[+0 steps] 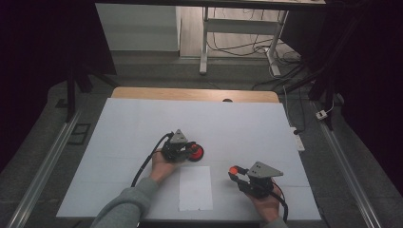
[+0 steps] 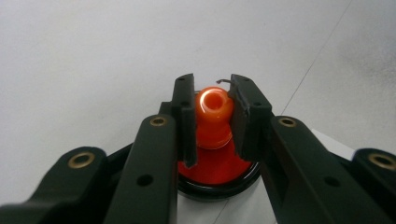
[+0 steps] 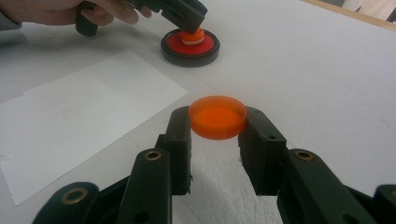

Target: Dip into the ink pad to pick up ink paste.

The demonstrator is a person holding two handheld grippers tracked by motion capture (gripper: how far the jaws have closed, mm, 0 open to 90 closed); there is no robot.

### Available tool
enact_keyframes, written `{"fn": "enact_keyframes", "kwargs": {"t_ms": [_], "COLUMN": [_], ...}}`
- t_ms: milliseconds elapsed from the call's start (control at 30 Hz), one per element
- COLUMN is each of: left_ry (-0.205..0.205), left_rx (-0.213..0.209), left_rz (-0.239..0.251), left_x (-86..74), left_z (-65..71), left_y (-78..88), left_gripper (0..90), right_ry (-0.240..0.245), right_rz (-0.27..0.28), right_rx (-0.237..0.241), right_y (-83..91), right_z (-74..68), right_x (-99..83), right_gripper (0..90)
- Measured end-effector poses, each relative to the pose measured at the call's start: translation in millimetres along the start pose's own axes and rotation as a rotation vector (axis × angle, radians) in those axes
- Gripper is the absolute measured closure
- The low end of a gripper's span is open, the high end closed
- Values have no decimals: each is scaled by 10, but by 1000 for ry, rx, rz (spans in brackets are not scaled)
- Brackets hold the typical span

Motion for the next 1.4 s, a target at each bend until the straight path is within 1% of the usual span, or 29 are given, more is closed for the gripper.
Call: {"fn": "enact_keyframes", "kwargs": {"t_ms": [167,300,500,633,733,933,1067,1233,1267,1300,1367,1400], "left_ry": [-31,-22,-28,-35,-38,-34,-29,-31,-39,-47,-27,-21], "left_rx": [31,32,38,43,47,49,50,54,63,66,55,48], "left_rz": [4,15,16,12,11,9,5,-5,-1,16,56,67], "left_x": [-9,-23,-25,-24,-22,-19,-13,5,13,34,107,145], "left_z": [30,31,41,44,49,51,51,55,60,64,68,70], "left_y": [-12,-11,-13,-13,-14,-12,-7,0,6,31,105,144], "left_gripper": [730,731,731,731,731,730,729,728,728,728,728,728], "right_ry": [3,2,3,5,2,9,2,5,5,4,6,3], "right_rz": [-6,-2,-4,-9,0,-11,-5,-7,-8,-7,-3,3], "right_rx": [1,-1,1,-6,-2,-4,1,-1,-1,-1,3,4], "right_y": [-8,-3,-5,1,-2,-6,-6,-4,-3,-2,1,-1], "right_z": [-10,-11,-8,-11,-14,-11,-12,-13,-12,-10,-5,-3], "right_x": [-3,4,-2,0,4,-3,-1,2,2,2,2,2], "right_gripper": [644,644,644,644,644,644,644,644,644,644,644,644]}}
Point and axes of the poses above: each handheld gripper's, and its own axes: y roughly backward along the jaws, x roughly out of its top, z roughly to its right, the point moved 5 cm from there along -y, roughly forward along the jaws, and after that the axes turned 5 degrees about y, right-handed, at the moved point
